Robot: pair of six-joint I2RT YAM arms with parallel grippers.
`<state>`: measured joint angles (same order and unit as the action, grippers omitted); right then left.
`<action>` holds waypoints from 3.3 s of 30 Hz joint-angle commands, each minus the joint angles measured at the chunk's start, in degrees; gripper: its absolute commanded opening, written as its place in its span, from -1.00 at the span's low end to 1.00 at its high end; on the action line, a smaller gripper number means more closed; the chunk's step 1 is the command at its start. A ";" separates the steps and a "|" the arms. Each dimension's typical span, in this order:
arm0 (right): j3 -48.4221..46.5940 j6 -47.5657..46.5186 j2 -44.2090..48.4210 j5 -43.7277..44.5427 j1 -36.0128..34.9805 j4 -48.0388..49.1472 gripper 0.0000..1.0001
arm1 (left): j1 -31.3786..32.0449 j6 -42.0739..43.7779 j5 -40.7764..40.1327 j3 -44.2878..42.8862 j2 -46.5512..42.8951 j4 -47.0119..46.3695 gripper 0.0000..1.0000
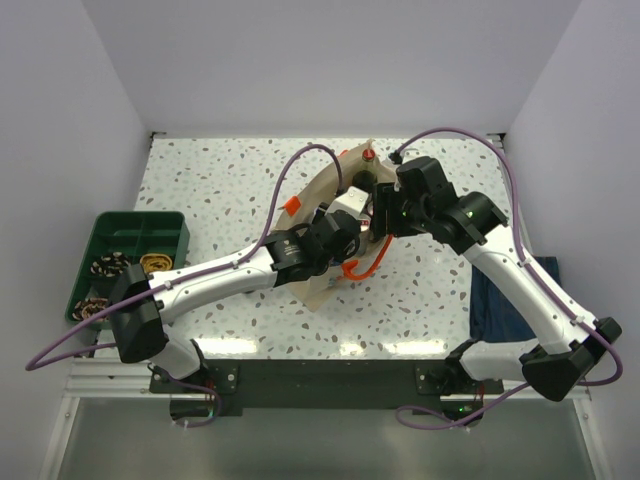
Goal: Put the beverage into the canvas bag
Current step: Place the drink in the canvas bag.
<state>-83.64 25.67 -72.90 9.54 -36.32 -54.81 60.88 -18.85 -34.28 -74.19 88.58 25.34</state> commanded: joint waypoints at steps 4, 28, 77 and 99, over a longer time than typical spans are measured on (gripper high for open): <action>-1.09 -0.53 0.22 0.92 0.10 1.46 0.25 | 0.29 0.13 0.27 -1.74 -1.30 -1.00 -0.03; -1.18 -0.88 0.22 0.92 0.10 1.46 0.25 | 0.29 -0.13 0.36 -2.01 -1.21 -1.00 -0.03; -0.74 -0.62 0.39 0.66 0.10 1.72 0.25 | 0.29 0.66 -1.31 -5.61 -2.88 0.76 0.22; -1.18 -0.80 -0.22 0.57 0.10 1.90 0.25 | 0.29 1.01 -1.40 -5.87 -2.79 0.58 0.22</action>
<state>-83.64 25.63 -72.90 9.52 -36.32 -54.74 60.88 -18.83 -34.57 -77.60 87.94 26.28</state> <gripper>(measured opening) 0.623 0.610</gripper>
